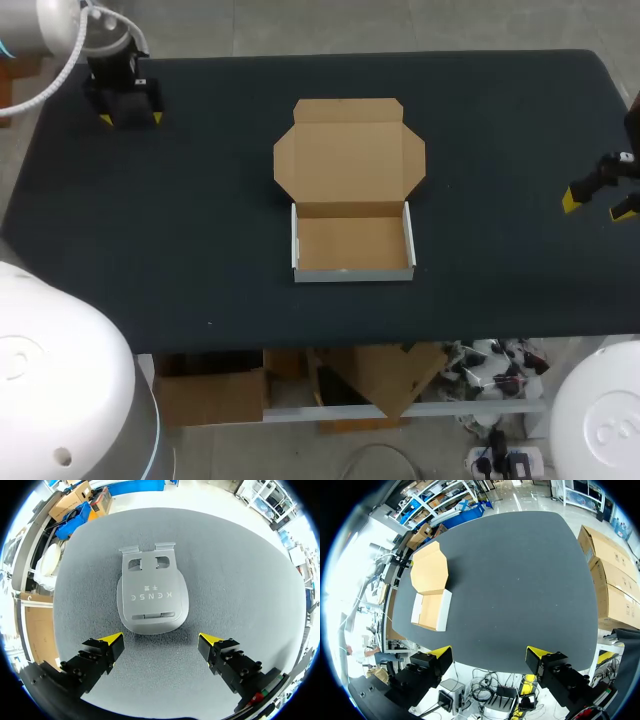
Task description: Assemble the packaging by folding the flat box into shape, placing the metal phone stand inside, and closing the box properly
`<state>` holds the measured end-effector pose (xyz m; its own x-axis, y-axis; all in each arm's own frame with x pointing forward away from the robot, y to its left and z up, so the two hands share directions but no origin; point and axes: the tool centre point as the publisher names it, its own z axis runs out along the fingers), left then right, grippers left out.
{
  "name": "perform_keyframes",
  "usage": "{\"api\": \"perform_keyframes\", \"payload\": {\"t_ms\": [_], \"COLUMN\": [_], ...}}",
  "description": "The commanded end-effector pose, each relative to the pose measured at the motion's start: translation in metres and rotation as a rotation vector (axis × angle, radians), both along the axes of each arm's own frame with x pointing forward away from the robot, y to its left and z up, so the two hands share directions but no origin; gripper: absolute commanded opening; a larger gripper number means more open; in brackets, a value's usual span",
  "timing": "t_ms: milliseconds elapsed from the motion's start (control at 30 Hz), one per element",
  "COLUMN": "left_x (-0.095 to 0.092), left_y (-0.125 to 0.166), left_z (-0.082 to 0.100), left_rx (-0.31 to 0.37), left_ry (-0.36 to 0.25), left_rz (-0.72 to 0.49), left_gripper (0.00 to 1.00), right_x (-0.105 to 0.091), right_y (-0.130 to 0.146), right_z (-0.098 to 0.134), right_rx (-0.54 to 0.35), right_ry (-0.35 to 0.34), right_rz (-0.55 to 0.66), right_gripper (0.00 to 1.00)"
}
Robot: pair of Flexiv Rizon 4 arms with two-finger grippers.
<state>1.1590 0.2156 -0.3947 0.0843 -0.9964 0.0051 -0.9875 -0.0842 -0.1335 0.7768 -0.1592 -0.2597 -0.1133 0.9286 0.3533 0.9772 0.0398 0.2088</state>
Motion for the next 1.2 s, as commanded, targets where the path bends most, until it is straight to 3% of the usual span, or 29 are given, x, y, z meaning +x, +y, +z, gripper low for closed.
{"api": "perform_keyframes", "payload": {"t_ms": [33,1200], "left_x": [0.006,0.026], "left_y": [0.001,0.002], "left_z": [-0.003,-0.005], "left_rx": [-0.004,-0.001], "left_ry": [0.009,0.011], "left_rz": [0.0,-0.003], "left_gripper": [1.0,1.0], "right_x": [-0.001,-0.001], "right_y": [-0.001,-0.001], "right_z": [0.002,0.002], "right_rx": [0.001,0.001], "right_ry": [0.002,0.002], "right_rz": [0.001,0.001], "right_gripper": [1.0,1.0]}}
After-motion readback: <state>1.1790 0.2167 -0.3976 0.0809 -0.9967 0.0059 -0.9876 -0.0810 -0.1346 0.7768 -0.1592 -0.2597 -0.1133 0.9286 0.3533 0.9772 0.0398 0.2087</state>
